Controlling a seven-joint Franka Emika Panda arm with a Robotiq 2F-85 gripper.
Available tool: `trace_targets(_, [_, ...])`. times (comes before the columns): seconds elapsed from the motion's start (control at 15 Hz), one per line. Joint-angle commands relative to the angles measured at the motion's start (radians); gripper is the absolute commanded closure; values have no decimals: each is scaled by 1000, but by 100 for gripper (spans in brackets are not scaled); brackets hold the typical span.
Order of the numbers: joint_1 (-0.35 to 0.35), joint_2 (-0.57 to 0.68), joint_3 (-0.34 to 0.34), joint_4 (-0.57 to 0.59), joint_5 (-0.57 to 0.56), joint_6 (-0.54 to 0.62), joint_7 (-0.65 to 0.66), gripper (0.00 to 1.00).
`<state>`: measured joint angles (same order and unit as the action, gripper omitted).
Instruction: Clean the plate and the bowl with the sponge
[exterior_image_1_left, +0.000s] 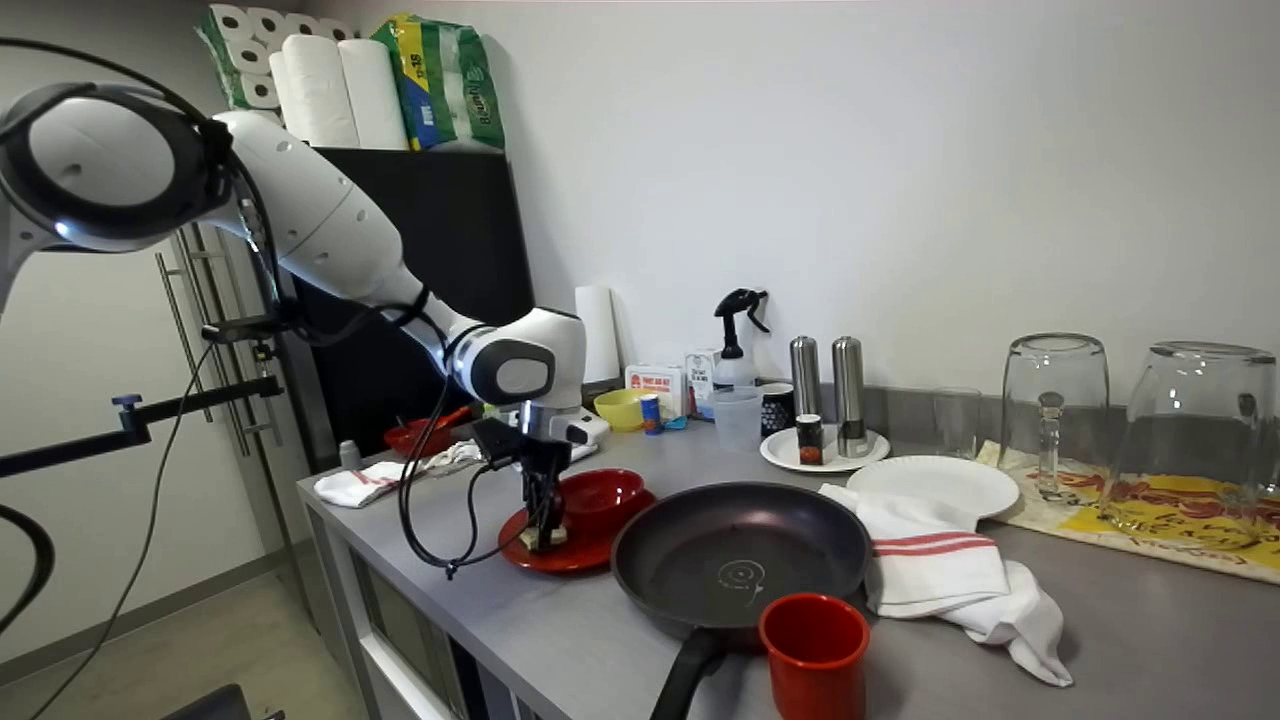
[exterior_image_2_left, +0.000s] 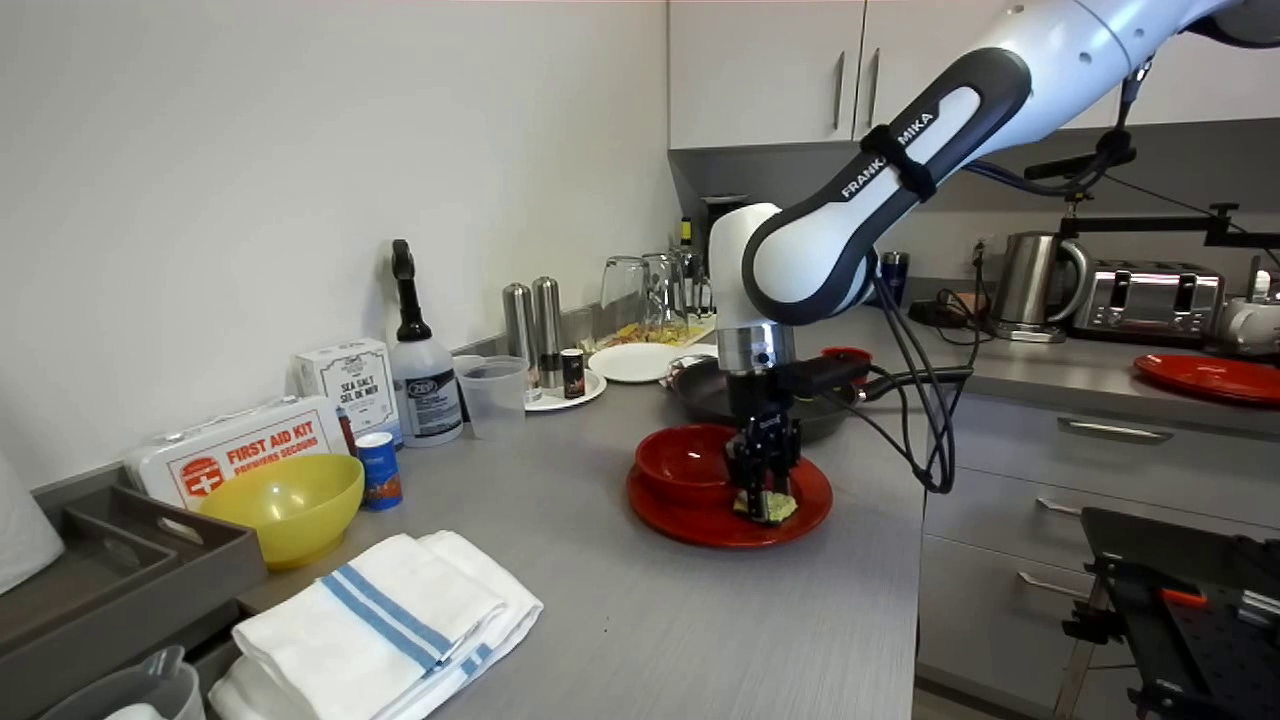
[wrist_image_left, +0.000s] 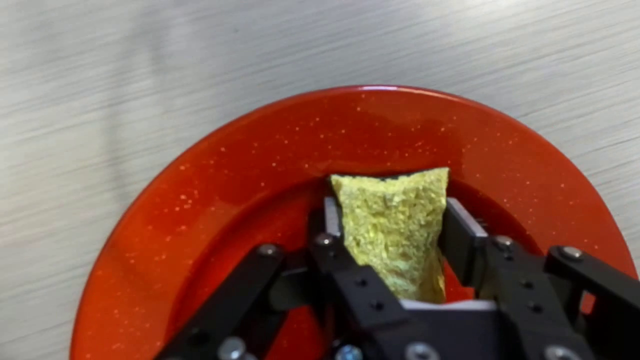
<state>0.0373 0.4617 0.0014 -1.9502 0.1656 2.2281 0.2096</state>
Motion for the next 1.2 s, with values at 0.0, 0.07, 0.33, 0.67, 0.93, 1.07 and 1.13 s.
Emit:
trace_targets(0.0, [64,12,-61,-32,-170,109,83,75])
trace_targets(0.07, [81,11,-77,-39,-225,133,107,75])
trace_targets(0.33, [143,7,-142,-61,-439,214,219,75])
trace_targets(0.67, [208,11,-226,-83,-678,282,372,75])
trace_targets(0.93, [245,14,-273,-94,-864,308,499,75])
trace_targets(1.07, [240,14,-267,-96,-933,303,554,75])
trace_targets(1.13, [234,14,-260,-96,-964,298,580,75])
